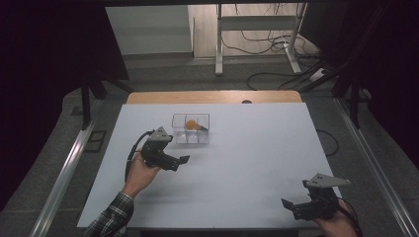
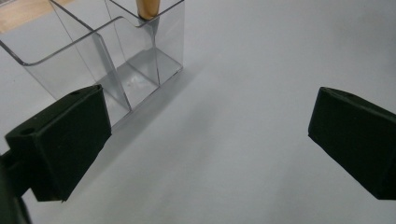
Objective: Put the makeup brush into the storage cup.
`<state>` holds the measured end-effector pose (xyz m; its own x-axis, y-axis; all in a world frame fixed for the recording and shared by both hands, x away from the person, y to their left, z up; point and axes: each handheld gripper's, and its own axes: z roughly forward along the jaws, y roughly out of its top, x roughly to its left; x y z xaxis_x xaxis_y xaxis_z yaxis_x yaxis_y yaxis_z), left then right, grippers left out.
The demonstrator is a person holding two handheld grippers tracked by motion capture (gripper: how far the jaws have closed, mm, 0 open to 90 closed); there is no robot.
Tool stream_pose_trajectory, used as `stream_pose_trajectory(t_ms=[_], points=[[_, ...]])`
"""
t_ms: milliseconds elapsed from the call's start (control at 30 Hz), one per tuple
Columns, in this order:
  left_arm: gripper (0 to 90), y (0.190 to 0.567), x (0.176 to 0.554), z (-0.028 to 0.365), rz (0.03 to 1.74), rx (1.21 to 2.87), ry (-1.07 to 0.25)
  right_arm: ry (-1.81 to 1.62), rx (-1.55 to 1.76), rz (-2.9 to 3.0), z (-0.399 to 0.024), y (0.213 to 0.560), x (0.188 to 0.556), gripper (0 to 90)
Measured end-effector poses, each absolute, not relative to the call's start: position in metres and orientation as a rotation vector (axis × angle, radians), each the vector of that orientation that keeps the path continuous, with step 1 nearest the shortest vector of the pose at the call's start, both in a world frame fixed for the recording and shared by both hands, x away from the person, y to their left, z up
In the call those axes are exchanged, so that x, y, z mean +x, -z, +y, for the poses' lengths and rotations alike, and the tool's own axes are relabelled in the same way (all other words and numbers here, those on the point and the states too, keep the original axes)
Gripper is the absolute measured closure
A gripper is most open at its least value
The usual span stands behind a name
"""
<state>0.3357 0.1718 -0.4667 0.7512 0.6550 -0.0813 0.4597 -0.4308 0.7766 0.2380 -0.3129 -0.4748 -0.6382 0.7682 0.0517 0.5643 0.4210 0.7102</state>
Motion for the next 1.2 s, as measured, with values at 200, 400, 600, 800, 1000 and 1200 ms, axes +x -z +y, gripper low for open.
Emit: stream_pose_trajectory(t_ms=[200, 400, 600, 800, 1000, 1200], points=[[0.0, 0.468, 0.332, 0.174, 0.846, 2.104, -0.305, -1.026, 1.148, 2.403, -0.312, 0.475, 0.238, 0.0], [0.0, 0.469, 0.327, 0.179, 0.858, 2.097, -0.321, -1.028, 1.146, 2.398, -0.312, 0.475, 0.238, 0.0], [0.0, 0.469, 0.321, 0.183, 0.864, 2.090, -0.330, -1.028, 1.145, 2.395, -0.312, 0.475, 0.238, 0.0], [0.0, 0.470, 0.313, 0.185, 0.863, 2.091, -0.333, -1.027, 1.147, 2.392, -0.312, 0.475, 0.238, 0.0], [0.0, 0.469, 0.304, 0.189, 0.872, 2.082, -0.338, -1.028, 1.155, 2.386, -0.313, 0.475, 0.238, 0.0], [0.1, 0.469, 0.296, 0.193, 0.876, 2.083, -0.348, -1.030, 1.155, 2.384, -0.313, 0.475, 0.238, 0.0]])
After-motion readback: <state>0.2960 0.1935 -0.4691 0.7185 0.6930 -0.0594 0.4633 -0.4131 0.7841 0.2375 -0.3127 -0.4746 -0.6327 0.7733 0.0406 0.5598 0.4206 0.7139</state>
